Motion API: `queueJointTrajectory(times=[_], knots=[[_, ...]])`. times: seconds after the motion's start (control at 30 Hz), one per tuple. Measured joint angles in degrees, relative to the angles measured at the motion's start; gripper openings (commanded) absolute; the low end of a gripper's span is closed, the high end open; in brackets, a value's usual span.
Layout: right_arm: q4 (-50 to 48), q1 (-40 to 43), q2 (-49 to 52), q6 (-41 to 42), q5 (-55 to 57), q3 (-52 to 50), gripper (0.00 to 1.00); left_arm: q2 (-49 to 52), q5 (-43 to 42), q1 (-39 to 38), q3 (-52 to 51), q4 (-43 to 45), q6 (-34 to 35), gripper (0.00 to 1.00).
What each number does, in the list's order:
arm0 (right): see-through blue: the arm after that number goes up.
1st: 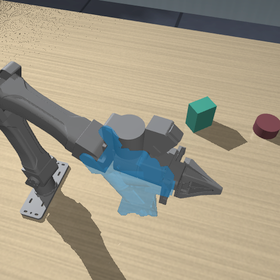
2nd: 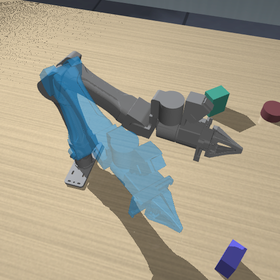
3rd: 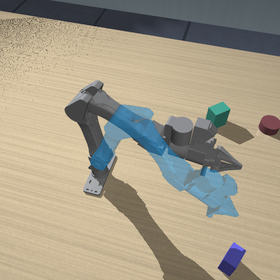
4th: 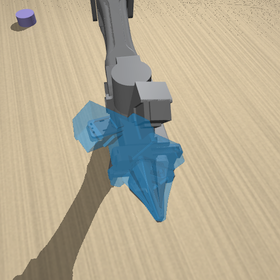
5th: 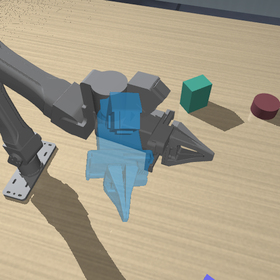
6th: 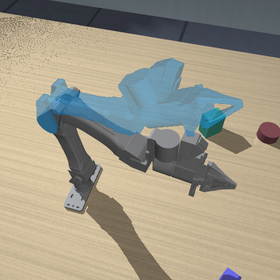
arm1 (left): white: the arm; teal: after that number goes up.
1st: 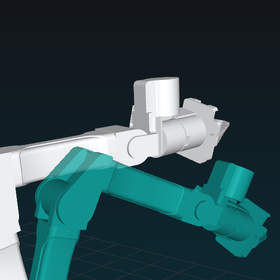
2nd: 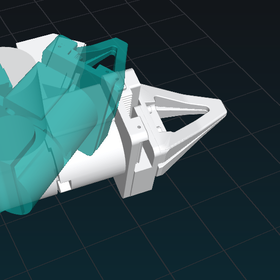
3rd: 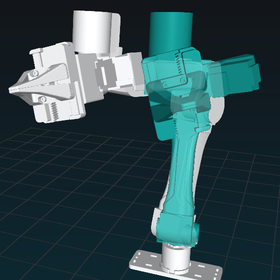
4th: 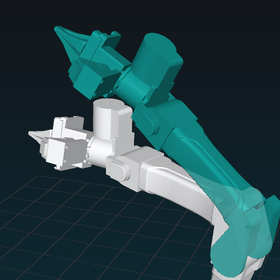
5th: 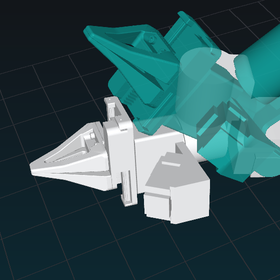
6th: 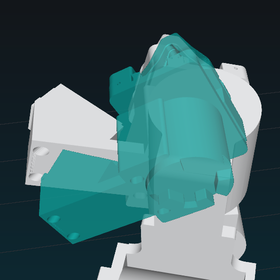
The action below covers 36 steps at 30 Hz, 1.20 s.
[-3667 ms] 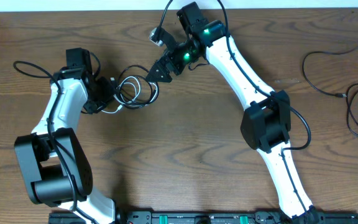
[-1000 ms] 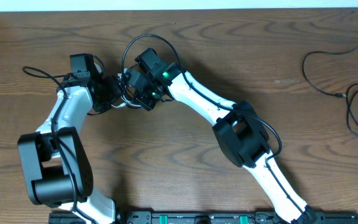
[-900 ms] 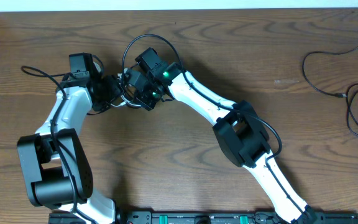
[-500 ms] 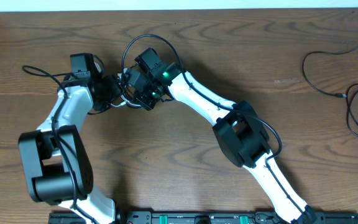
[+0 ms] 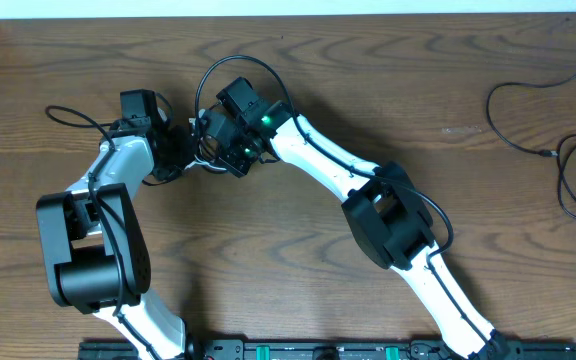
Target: Untangle cables
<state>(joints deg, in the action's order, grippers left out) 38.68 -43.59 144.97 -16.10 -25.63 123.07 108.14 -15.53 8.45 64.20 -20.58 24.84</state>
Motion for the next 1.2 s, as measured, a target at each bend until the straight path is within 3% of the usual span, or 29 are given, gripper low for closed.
queueJointTrajectory(times=[0.27, 0.57, 1.2], knots=[[0.00, 0.00, 0.00, 0.00, 1.07, 0.00, 0.01, -1.42, 0.04, 3.56, 0.00, -4.76, 0.00, 0.08], [-0.37, 0.00, 0.00, 1.64, 5.75, 0.00, 0.01, -11.76, 2.93, 12.61, 0.00, -11.87, 0.20, 0.07], [-0.63, -0.07, 0.00, 14.08, 26.97, 0.00, 0.01, -12.11, 11.65, 24.17, 0.00, -19.06, 10.36, 0.08]])
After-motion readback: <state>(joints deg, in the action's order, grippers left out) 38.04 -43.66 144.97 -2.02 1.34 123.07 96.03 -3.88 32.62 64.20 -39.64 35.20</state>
